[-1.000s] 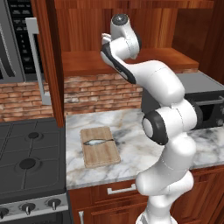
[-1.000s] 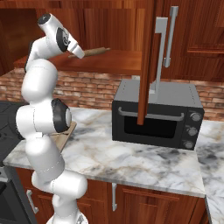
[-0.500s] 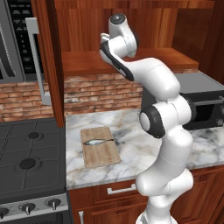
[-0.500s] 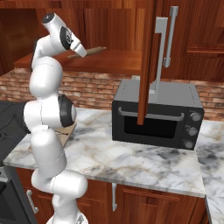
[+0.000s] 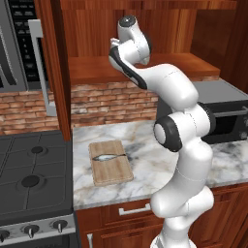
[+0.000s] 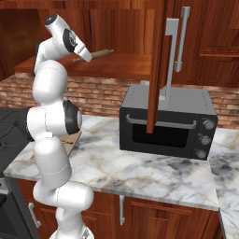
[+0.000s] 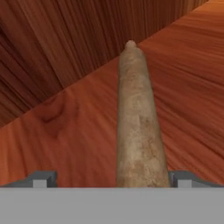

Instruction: Open the cabinet, retrieve the rolling pin, and place it next to the meat on the cutting board to prepare for tenderizing.

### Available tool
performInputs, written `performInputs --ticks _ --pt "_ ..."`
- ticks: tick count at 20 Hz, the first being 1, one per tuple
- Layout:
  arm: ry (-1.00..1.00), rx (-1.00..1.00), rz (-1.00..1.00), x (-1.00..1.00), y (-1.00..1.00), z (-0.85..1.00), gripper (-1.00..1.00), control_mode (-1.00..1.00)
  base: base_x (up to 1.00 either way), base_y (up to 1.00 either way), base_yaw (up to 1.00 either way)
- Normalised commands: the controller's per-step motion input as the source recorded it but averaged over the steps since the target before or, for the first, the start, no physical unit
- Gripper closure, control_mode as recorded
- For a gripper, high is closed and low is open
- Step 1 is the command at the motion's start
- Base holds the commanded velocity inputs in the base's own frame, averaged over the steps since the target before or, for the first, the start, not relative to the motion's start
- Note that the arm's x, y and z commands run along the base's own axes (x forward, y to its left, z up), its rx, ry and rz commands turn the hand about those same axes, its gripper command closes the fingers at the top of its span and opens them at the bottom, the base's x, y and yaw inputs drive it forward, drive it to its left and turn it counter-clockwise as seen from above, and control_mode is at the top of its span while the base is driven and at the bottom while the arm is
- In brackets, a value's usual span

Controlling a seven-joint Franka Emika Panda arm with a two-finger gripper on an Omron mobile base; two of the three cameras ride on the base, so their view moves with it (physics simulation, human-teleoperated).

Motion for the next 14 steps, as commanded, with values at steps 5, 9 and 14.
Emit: performInputs --ticks 5,9,14 --pt "-0.02 0.00 -0.02 -0.25 0.00 -0.24 -1.00 -1.00 0.00 0.00 0.00" --pt "-0.02 0.00 -0.04 -0.31 0.00 -0.25 -1.00 -1.00 0.00 0.00 0.00" --pt "0.00 0.00 -0.07 -0.28 0.00 -0.33 1.00 -1.00 0.00 0.00 0.00"
